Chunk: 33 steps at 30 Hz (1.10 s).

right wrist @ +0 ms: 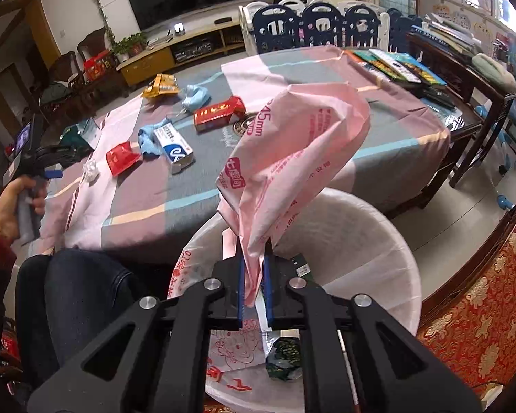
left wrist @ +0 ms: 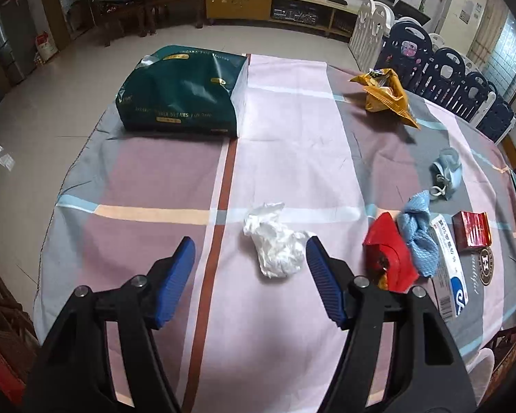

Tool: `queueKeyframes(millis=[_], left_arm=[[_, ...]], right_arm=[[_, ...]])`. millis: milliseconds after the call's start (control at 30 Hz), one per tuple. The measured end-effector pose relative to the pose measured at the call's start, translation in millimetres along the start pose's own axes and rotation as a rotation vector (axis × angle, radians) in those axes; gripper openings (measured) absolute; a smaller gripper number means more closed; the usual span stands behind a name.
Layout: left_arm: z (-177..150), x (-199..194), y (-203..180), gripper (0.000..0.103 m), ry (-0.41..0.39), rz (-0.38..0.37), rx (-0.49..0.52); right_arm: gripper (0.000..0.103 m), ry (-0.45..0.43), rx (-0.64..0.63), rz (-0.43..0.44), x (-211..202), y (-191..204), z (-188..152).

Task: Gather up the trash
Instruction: 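Carry the tissue and pink bag over the wastebasket and open both grippers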

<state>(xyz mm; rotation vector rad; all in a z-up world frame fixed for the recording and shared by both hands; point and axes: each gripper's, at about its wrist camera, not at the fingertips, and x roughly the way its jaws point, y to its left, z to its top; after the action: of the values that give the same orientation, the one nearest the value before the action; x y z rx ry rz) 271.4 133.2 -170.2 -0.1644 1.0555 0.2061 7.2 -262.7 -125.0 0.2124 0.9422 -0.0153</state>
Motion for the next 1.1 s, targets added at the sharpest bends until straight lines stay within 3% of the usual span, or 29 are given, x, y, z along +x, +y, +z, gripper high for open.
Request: queueKeyframes(millis=[167,233,267,300,400,567,800,1100], left_arm=[[2.3,22.7,-13.3,0.051,0.040,0.011,0.074],[-0.3,29.0,-19.1,0.030,0.054,0.031,0.097],[-1.1,32.1,-19.0,0.010,0.062,0.018,0.100],[-3.9,31.1,-18.3,0.002,0.068,0.004,0.099],[-10.9,11.4,-12.8,0.001,0.018,-0.048,0.065],[-47.2,-81.4,-25.2,0.001,-0.144,-0.229,0.062],[-117.7,-198.5,-68.6,0.001,-0.313,-0.343,0.182],[-162.4,-254.6,-131.3,0.001,-0.318,-0.504,0.370]], right_arm=[[0.010,0.022,-0.010,0.007,9.7,7.3,2.5],[0.010,0.022,-0.013,0.010,11.3,9.9,2.6],[0.010,0.023,-0.013,0.012,11.9,10.7,3.3],[0.010,0.022,-0.015,0.014,12.0,11.8,3.3],[0.010,0.016,-0.024,0.013,10.2,12.3,3.4],[0.010,-0.004,-0.036,-0.012,1.6,11.1,7.1],[0.010,-0.049,-0.075,-0.046,-22.7,13.5,10.9],[0.010,-0.074,-0.069,-0.044,-45.9,1.3,4.2]])
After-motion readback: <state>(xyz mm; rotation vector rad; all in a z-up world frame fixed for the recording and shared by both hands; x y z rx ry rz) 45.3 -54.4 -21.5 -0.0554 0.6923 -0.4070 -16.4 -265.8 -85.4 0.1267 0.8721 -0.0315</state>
